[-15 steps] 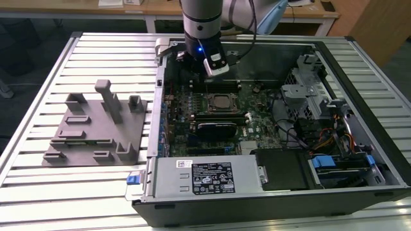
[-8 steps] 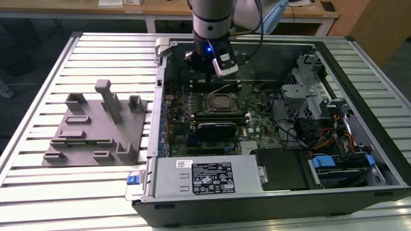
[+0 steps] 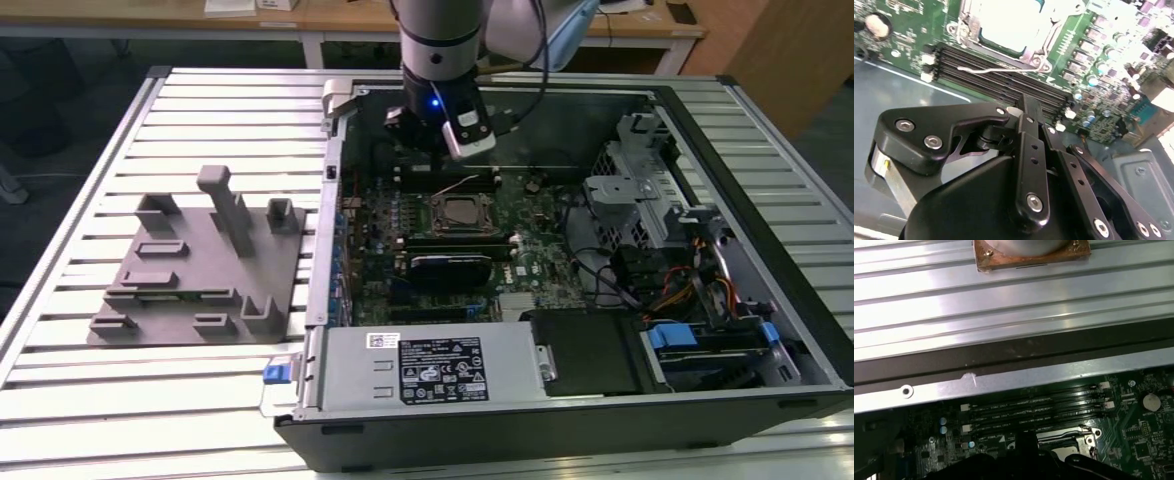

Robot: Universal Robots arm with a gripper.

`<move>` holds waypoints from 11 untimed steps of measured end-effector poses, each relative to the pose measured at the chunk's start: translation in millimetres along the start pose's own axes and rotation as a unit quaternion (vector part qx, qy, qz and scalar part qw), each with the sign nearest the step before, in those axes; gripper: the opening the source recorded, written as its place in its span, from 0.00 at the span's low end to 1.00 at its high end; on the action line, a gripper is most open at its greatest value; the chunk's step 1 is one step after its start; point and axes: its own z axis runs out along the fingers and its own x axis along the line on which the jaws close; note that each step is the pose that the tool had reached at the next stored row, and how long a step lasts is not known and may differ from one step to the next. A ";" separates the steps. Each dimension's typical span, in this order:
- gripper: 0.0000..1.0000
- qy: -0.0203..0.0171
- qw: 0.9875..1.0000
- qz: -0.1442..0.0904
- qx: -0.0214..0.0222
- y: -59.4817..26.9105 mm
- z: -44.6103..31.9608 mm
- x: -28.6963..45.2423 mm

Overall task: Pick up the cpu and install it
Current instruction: 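Install the first cpu locking lever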

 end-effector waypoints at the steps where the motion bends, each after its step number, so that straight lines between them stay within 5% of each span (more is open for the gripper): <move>1: 0.11 -0.004 1.000 0.001 0.000 0.0 0.1 0.0; 4: 0.11 -0.016 1.000 0.007 -0.002 -0.2 1.3 0.0; 11: 0.11 -0.036 0.999 0.020 -0.004 -0.9 4.7 0.1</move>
